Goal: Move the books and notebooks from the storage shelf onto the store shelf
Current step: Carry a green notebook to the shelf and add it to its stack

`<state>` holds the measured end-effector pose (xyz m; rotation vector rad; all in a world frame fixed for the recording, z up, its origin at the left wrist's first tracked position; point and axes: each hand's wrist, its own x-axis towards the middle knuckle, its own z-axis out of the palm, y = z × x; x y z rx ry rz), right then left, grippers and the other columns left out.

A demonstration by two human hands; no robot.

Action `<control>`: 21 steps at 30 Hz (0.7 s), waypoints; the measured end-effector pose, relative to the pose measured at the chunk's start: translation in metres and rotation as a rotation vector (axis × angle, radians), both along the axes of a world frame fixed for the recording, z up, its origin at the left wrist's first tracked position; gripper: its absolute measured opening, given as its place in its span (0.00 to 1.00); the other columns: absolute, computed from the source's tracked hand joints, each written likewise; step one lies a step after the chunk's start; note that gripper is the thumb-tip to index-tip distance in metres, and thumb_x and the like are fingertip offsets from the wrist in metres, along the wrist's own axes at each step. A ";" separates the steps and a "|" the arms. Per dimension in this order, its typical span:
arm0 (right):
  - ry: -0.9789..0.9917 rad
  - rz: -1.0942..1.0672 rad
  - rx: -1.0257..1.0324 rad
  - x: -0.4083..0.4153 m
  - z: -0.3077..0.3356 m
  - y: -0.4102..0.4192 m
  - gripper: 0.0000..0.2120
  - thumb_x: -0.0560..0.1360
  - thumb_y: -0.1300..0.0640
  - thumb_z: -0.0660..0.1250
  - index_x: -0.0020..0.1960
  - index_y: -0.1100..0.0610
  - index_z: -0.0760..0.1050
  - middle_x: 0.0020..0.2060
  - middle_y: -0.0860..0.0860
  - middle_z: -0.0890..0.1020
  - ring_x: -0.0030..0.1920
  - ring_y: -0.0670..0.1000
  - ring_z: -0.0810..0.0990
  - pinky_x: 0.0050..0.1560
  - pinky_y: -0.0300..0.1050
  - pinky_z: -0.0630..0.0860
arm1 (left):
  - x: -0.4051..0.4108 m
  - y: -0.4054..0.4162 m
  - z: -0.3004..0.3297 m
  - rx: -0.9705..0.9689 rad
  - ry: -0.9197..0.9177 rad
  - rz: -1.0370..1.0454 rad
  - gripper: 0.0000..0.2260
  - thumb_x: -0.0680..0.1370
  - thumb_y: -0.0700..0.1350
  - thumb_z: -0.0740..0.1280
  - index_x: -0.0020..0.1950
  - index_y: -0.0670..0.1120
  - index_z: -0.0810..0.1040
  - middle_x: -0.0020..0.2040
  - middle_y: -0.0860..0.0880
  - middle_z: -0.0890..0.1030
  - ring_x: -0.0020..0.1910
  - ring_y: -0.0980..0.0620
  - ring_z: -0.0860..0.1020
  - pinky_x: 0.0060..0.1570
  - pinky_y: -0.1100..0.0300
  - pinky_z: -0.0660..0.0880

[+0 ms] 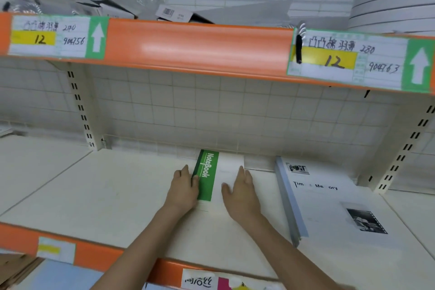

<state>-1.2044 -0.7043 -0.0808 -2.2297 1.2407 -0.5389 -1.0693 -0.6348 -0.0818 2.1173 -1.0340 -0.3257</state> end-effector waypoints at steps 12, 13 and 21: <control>0.240 0.411 -0.361 0.027 0.012 0.048 0.31 0.80 0.41 0.51 0.77 0.56 0.52 0.76 0.54 0.56 0.76 0.53 0.51 0.76 0.53 0.48 | 0.009 0.086 0.012 0.352 -0.551 0.052 0.24 0.81 0.55 0.54 0.75 0.47 0.58 0.71 0.47 0.64 0.68 0.47 0.68 0.64 0.54 0.65; 0.248 0.443 -0.370 0.032 0.013 0.055 0.31 0.80 0.40 0.50 0.77 0.56 0.52 0.76 0.54 0.55 0.76 0.53 0.51 0.76 0.53 0.48 | 0.013 0.095 0.013 0.383 -0.569 0.064 0.25 0.80 0.55 0.54 0.75 0.47 0.58 0.71 0.47 0.64 0.68 0.47 0.67 0.64 0.54 0.65; 0.271 0.650 -0.395 0.085 0.024 0.115 0.33 0.80 0.40 0.52 0.78 0.55 0.49 0.77 0.56 0.52 0.77 0.53 0.49 0.76 0.53 0.48 | 0.048 0.174 0.024 0.535 -0.605 0.190 0.27 0.80 0.59 0.53 0.75 0.48 0.58 0.72 0.48 0.63 0.71 0.48 0.63 0.67 0.52 0.61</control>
